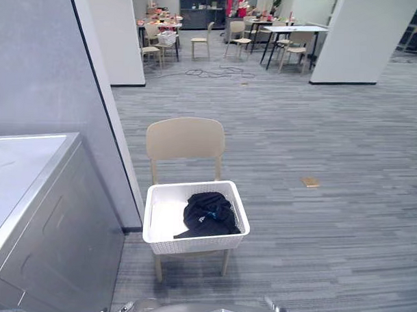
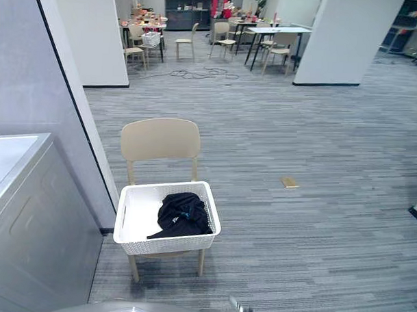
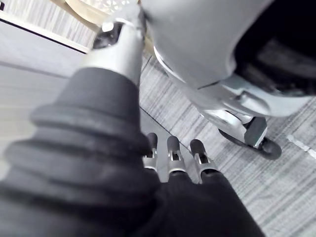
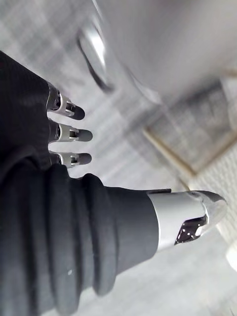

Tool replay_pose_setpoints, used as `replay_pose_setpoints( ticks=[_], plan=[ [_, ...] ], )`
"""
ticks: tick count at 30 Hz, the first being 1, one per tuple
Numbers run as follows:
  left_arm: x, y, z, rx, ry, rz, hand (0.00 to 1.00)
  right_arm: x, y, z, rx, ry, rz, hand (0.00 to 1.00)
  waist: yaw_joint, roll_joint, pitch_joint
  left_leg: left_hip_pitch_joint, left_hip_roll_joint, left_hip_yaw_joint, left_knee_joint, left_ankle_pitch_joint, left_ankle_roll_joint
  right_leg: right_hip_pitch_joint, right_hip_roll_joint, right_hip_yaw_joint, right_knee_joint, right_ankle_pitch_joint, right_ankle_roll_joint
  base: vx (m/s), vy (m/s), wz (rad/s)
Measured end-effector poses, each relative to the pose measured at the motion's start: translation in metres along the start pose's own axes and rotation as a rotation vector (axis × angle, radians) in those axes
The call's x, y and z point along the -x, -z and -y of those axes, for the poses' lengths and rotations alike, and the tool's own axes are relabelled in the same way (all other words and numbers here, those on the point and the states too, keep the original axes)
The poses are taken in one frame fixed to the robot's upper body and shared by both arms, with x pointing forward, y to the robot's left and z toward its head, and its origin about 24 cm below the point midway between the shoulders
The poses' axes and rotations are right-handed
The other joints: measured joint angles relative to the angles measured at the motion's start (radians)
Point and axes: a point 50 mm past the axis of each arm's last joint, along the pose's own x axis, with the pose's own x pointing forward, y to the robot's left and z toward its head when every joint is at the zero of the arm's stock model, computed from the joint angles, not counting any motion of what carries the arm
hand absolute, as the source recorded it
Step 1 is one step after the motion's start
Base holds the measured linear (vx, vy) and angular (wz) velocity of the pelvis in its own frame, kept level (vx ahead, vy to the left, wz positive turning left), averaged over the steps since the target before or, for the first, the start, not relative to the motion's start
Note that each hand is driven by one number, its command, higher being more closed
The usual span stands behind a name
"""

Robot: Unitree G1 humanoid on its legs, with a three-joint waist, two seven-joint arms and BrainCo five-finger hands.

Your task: Pick up the laundry basket with both hands and put the clothes into the washing machine.

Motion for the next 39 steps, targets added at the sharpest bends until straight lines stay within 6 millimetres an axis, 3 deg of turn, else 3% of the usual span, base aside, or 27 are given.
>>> replay_pose_setpoints(
  ticks=[2,3,4,5,6,7,9,10,12,15,19,21,25,29,36,39],
  plan=[
    [0.0,0.001,0.0,-0.061,-0.002,-0.012,0.0,0.011,-0.065,-0.033,-0.055,-0.1,0.321,0.0,-0.011,0.002,0.001,0.074,-0.017,0.122,-0.21,-0.007,-0.023,0.004,-0.019,-0.051,-0.02,0.007,0.005,0.0,-0.011,0.88],
    [-0.001,0.0,0.001,-0.076,0.0,-0.012,0.0,0.016,-0.081,-0.041,-0.058,-0.122,0.4,0.0,-0.011,0.003,0.002,0.1,-0.027,0.142,-0.278,-0.004,-0.038,0.003,-0.021,-0.063,-0.023,0.007,0.007,0.01,0.054,0.77],
    [-0.002,-0.002,0.002,-0.102,0.005,-0.014,0.0,0.03,-0.111,-0.051,-0.067,-0.162,0.549,0.0,-0.01,-0.001,0.005,0.138,-0.044,0.165,-0.391,0.026,-0.098,0.0,-0.027,-0.079,-0.03,0.01,0.011,0.01,0.061,0.63],
    [-0.003,-0.005,0.004,-0.149,0.008,-0.011,0.0,0.046,-0.136,-0.063,-0.042,-0.18,0.695,0.0,-0.008,-0.002,0.015,0.15,-0.069,0.158,-0.455,0.057,-0.101,0.001,-0.035,-0.084,-0.048,0.023,0.02,0.01,0.056,0.53],
    [-0.003,-0.006,0.004,-0.171,0.006,-0.005,0.0,0.053,-0.147,-0.07,-0.034,-0.192,0.763,0.0,-0.01,0.003,0.018,0.153,-0.078,0.151,-0.474,0.068,-0.102,0.007,-0.037,-0.088,-0.064,0.035,0.026,0.0,0.045,0.28],
    [-0.004,-0.009,0.006,-0.215,0.008,0.005,0.0,0.067,-0.166,-0.08,-0.011,-0.216,0.875,0.0,-0.009,-0.011,0.023,0.151,-0.091,0.141,-0.5,0.081,-0.101,0.011,-0.037,-0.092,-0.099,0.063,0.034,0.01,0.046,0.11],
    [-0.005,-0.014,0.011,-0.309,0.03,0.022,0.0,0.088,-0.187,-0.092,-0.003,-0.237,1.016,0.0,-0.008,-0.002,0.025,0.15,-0.106,0.138,-0.538,0.098,-0.096,0.019,-0.045,-0.097,-0.149,0.096,0.041,0.04,0.077,0.11],
    [-0.006,-0.019,0.014,-0.361,0.041,0.036,0.0,0.101,-0.194,-0.099,0.01,-0.262,1.093,0.0,-0.008,0.0,0.035,0.149,-0.115,0.128,-0.551,0.105,-0.093,0.034,-0.044,-0.11,-0.177,0.11,0.047,0.06,0.059,0.22],
    [-0.007,-0.027,0.019,-0.439,0.06,0.062,0.0,0.11,-0.198,-0.106,0.085,-0.284,1.155,0.0,-0.004,-0.004,0.045,0.135,-0.128,0.112,-0.554,0.107,-0.091,0.047,-0.047,-0.129,-0.214,0.127,0.052,0.06,0.037,0.25],
    [-0.008,-0.032,0.024,-0.515,0.082,0.082,0.0,0.109,-0.198,-0.121,0.209,-0.334,1.161,0.0,0.001,-0.002,0.046,0.102,-0.132,0.103,-0.555,0.108,-0.089,0.036,-0.047,-0.141,-0.239,0.14,0.056,0.03,0.016,0.13],
    [-0.009,-0.042,0.035,-0.62,0.116,0.122,0.0,0.073,-0.203,-0.14,0.465,-0.411,1.025,0.0,0.012,-0.001,0.062,0.055,-0.135,0.09,-0.553,0.113,-0.085,0.0,-0.047,-0.152,-0.244,0.151,0.057,0.02,-0.003,0.1],
    [-0.009,-0.055,0.046,-0.654,0.143,0.167,0.0,0.063,-0.213,-0.153,0.534,-0.429,0.997,0.0,0.018,0.004,0.112,0.026,-0.134,0.083,-0.535,0.115,-0.082,-0.022,-0.049,-0.159,-0.231,0.153,0.055,-0.03,-0.003,0.1],
    [-0.006,-0.093,0.078,-0.698,0.201,0.301,0.0,0.05,-0.254,-0.183,0.684,-0.431,0.967,0.0,0.032,0.009,0.252,-0.101,-0.122,0.041,-0.454,0.116,-0.079,-0.122,-0.055,-0.177,-0.168,0.158,0.049,-0.12,0.008,0.21],
    [0.0,-0.118,0.105,-0.709,0.247,0.399,0.0,0.033,-0.287,-0.2,0.661,-0.339,0.855,0.0,0.056,0.023,0.342,-0.167,-0.123,0.03,-0.404,0.112,-0.066,-0.176,-0.065,-0.177,-0.133,0.162,0.044,-0.1,0.039,0.07],
    [0.01,-0.136,0.132,-0.542,0.3,0.467,0.0,0.056,-0.348,-0.208,0.38,-0.253,0.875,0.0,0.085,0.047,0.419,-0.266,-0.123,0.033,-0.389,0.131,-0.047,-0.275,-0.072,-0.172,-0.126,0.195,0.041,-0.09,0.041,-0.01],
    [0.012,-0.132,0.138,-0.48,0.315,0.457,0.0,0.056,-0.352,-0.204,0.33,-0.233,0.876,0.0,0.088,0.05,0.422,-0.281,-0.124,0.038,-0.396,0.139,-0.045,-0.296,-0.078,-0.172,-0.122,0.196,0.042,-0.01,0.004,0.02]
  ],
)
